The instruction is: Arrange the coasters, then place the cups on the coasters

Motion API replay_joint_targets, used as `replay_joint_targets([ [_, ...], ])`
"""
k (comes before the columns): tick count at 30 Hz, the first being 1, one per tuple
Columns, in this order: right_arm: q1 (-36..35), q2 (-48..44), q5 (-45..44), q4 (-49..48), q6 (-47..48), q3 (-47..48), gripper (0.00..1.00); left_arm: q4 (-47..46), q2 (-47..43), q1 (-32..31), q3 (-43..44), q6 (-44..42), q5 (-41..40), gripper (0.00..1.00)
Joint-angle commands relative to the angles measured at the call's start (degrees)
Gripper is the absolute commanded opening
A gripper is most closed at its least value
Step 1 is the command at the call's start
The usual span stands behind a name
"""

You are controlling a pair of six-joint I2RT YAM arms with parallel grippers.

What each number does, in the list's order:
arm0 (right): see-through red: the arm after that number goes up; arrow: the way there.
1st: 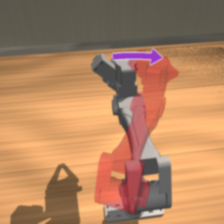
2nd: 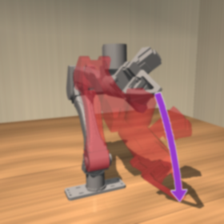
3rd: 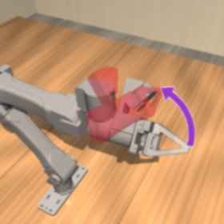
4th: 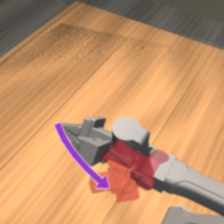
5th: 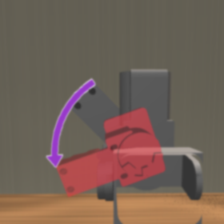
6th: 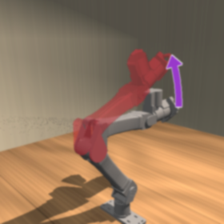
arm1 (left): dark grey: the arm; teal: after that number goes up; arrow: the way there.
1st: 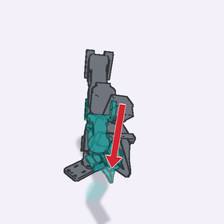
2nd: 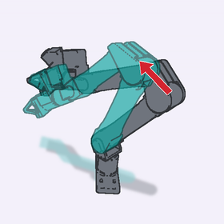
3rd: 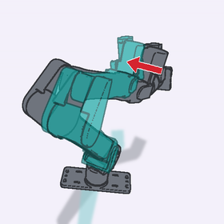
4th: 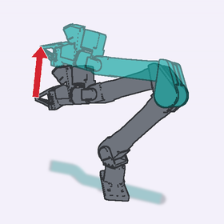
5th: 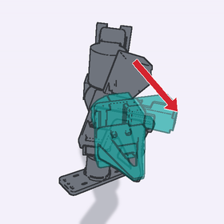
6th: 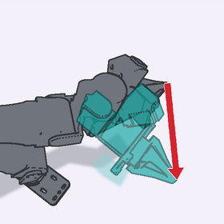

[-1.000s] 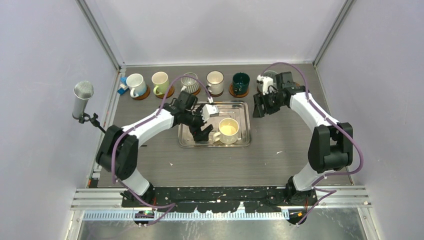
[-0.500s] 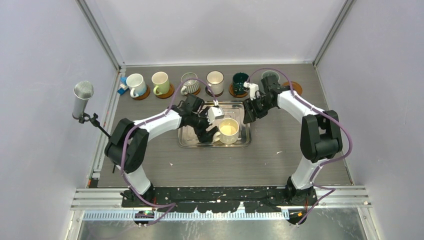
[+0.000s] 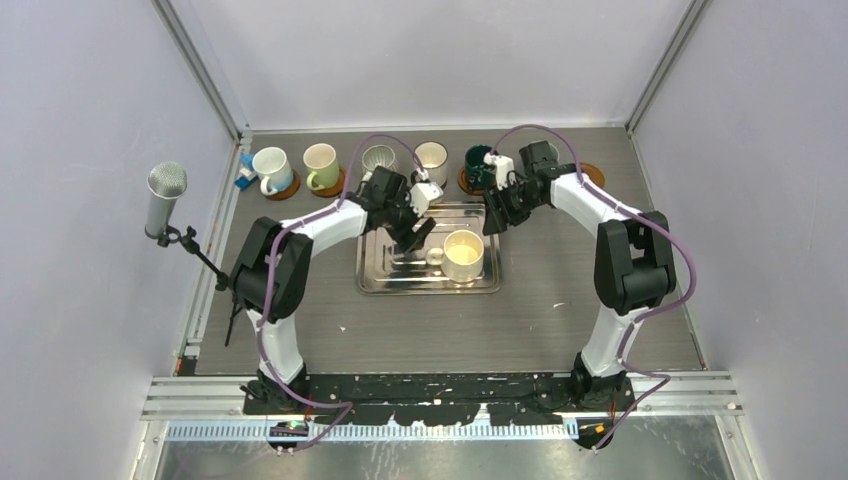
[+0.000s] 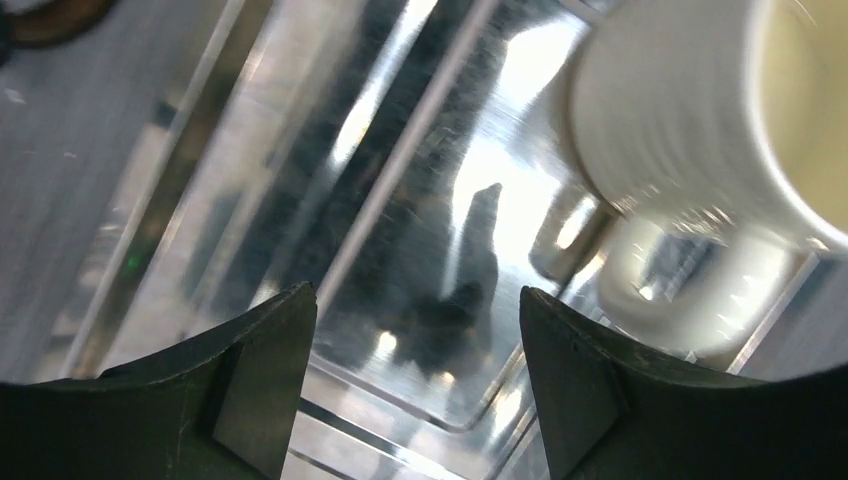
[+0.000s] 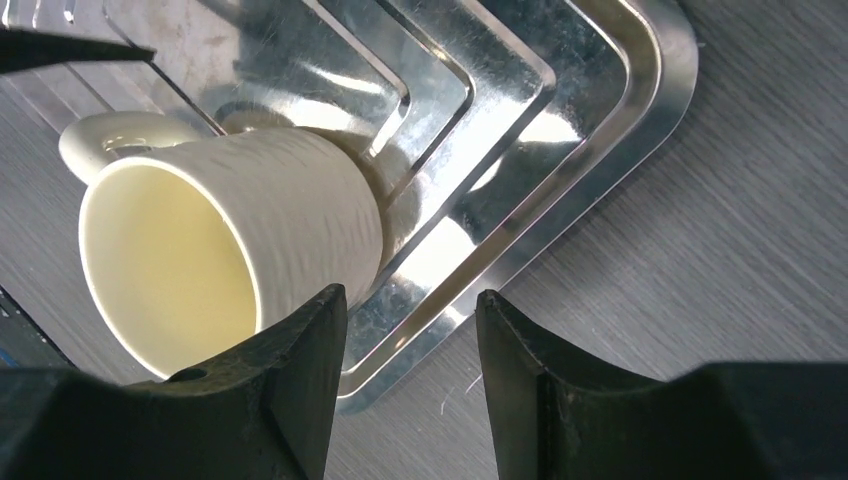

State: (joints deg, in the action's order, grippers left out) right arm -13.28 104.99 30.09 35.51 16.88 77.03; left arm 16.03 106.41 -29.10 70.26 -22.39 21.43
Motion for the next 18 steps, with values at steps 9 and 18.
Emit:
replay_joint_targets([
  [9, -1.3, 5.6, 0.8, -2.6, 1.3, 7.4, 0.54, 4.6, -8.1, 4.9, -4.3, -2.8, 4.5, 0.59],
  [18, -4.2, 6.0, 2.2, 0.4, 4.5, 7.1, 0.52, 10.0, -6.7, 0.5, -3.5, -1.6, 11.2, 0.29],
])
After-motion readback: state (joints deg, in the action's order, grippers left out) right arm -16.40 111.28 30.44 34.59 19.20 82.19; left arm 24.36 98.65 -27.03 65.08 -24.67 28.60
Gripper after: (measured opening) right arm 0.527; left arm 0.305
